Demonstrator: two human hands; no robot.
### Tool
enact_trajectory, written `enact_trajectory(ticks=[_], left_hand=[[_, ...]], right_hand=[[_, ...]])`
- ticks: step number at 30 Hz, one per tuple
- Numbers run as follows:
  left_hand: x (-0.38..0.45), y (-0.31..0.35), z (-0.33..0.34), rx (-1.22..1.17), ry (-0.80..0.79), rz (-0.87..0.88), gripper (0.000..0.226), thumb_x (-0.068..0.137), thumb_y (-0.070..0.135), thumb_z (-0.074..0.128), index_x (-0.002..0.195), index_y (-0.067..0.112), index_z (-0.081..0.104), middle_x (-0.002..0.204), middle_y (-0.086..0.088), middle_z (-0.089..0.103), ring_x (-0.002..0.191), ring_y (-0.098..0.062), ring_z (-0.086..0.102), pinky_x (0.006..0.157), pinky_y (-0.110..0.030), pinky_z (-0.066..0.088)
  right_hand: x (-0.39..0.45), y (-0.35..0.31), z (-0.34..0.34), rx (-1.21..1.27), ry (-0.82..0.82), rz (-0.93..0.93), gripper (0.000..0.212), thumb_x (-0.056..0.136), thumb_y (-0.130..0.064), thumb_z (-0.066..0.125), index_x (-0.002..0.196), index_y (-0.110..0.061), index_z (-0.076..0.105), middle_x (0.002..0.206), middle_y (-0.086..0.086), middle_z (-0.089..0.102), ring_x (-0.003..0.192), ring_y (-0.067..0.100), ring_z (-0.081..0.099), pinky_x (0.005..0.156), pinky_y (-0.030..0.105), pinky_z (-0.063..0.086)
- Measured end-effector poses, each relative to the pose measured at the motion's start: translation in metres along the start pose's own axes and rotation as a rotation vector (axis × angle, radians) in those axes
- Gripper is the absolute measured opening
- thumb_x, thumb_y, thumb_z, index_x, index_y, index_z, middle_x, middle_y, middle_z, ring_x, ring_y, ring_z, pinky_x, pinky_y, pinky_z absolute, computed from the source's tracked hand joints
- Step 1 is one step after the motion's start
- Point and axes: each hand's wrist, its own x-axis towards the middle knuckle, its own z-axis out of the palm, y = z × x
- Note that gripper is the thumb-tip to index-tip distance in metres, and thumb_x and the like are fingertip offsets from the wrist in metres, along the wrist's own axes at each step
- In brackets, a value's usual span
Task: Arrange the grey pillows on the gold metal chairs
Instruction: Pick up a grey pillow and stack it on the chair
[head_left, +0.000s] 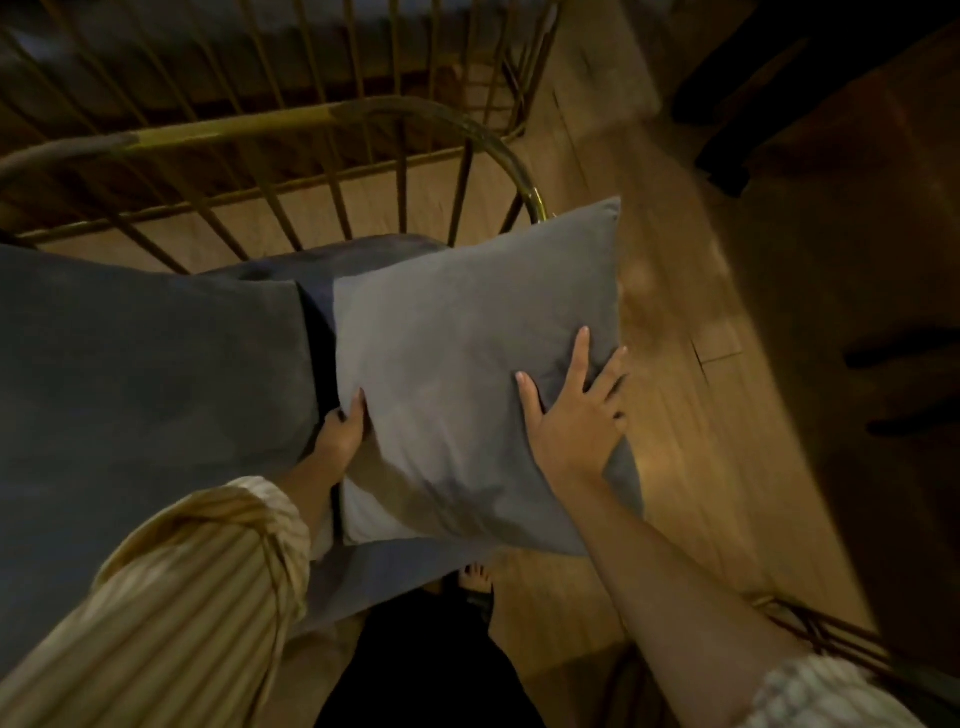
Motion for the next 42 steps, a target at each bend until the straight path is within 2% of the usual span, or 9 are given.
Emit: enact_trajectory(ticks=[5,9,13,17,20,25,29,36,42], left_hand=[[0.040,-0.018,0.000,-0.204,-0.059,-0.109,0.124,0.057,0.100,0.041,0.153,0.023,0.038,0.153,-0.005,0.045,0.137,-0.031,0.046,0.119,-0.044,0.031],[0.019,-0.012,0.002,-0.347,-0.066,-0.104,0.114,0.066,0.097,0.035,0.151,0.021,0.043,0.144,-0.005,0.053,0.133,-0.031,0.049,0.118,-0.047,0.032],[-0.003,-0.023,-0.009,-0.402,0.029,-0.068,0.136,0.042,0.106,0.041,0.151,0.025,0.042,0.150,-0.008,0.050,0.134,-0.033,0.048,0.117,-0.049,0.033],[-0.055,-0.019,-0.027,-0.453,0.144,-0.025,0.131,0.049,0.100,0.050,0.147,0.014,0.047,0.143,-0.011,0.056,0.126,-0.033,0.055,0.112,-0.046,0.041],[-0.091,-0.013,-0.036,-0.454,0.282,0.027,0.104,0.073,0.084,0.053,0.143,0.006,0.050,0.141,-0.014,0.057,0.126,-0.035,0.055,0.110,-0.044,0.042],[-0.157,0.003,-0.060,-0.471,0.321,0.154,0.092,0.074,0.079,0.058,0.136,0.012,0.059,0.131,-0.005,0.062,0.119,-0.030,0.058,0.108,-0.047,0.044],[-0.199,0.008,-0.092,-0.439,0.340,0.266,0.083,0.084,0.072,0.055,0.142,0.013,0.052,0.136,-0.006,0.058,0.119,-0.029,0.056,0.105,-0.043,0.042],[-0.269,-0.004,-0.176,-0.448,0.567,0.365,0.100,0.078,0.079,0.055,0.151,0.012,0.040,0.152,-0.009,0.046,0.136,-0.034,0.047,0.114,-0.049,0.036],[-0.306,-0.040,-0.278,-0.501,0.757,0.387,0.085,0.083,0.070,0.059,0.137,0.005,0.054,0.135,-0.014,0.059,0.123,-0.034,0.055,0.100,-0.043,0.042]], right_hand=[[0.005,0.011,0.013,0.013,0.071,-0.037,0.093,0.087,-0.081,0.030,0.160,-0.032,0.004,0.165,0.025,0.016,0.141,0.048,0.037,0.098,0.056,0.044],[0.004,0.020,0.011,0.102,0.094,-0.045,0.099,0.085,-0.082,0.034,0.160,-0.019,0.015,0.153,0.024,0.041,0.127,0.044,0.052,0.099,0.053,0.044],[0.004,0.035,-0.005,0.356,0.047,-0.069,0.101,0.084,-0.075,0.050,0.158,-0.011,0.023,0.153,0.016,0.043,0.137,0.035,0.044,0.112,0.047,0.038],[0.011,0.044,-0.029,0.635,-0.072,-0.065,0.100,0.083,-0.064,0.067,0.157,-0.011,0.026,0.160,0.007,0.036,0.148,0.022,0.034,0.121,0.033,0.029],[0.019,0.050,-0.051,0.647,-0.109,-0.044,0.094,0.079,-0.055,0.078,0.151,-0.009,0.039,0.156,0.008,0.044,0.145,0.022,0.039,0.109,0.010,0.019],[0.009,0.048,-0.080,0.641,-0.175,-0.041,0.118,0.067,-0.088,0.060,0.155,-0.015,0.033,0.161,0.005,0.038,0.150,0.025,0.033,0.125,0.038,0.019],[0.003,0.024,-0.107,0.803,-0.301,-0.080,0.089,0.087,-0.050,0.072,0.156,-0.010,0.032,0.160,0.005,0.038,0.148,0.023,0.035,0.117,0.026,0.024],[-0.018,-0.062,-0.147,0.936,-0.520,-0.333,0.103,0.066,-0.067,0.079,0.151,-0.021,0.041,0.150,0.001,0.052,0.137,0.025,0.050,0.115,0.045,0.042],[-0.069,-0.171,-0.157,0.983,-0.613,-0.559,0.092,0.077,-0.047,0.081,0.154,-0.022,0.037,0.152,0.002,0.050,0.139,0.024,0.048,0.115,0.040,0.040]])
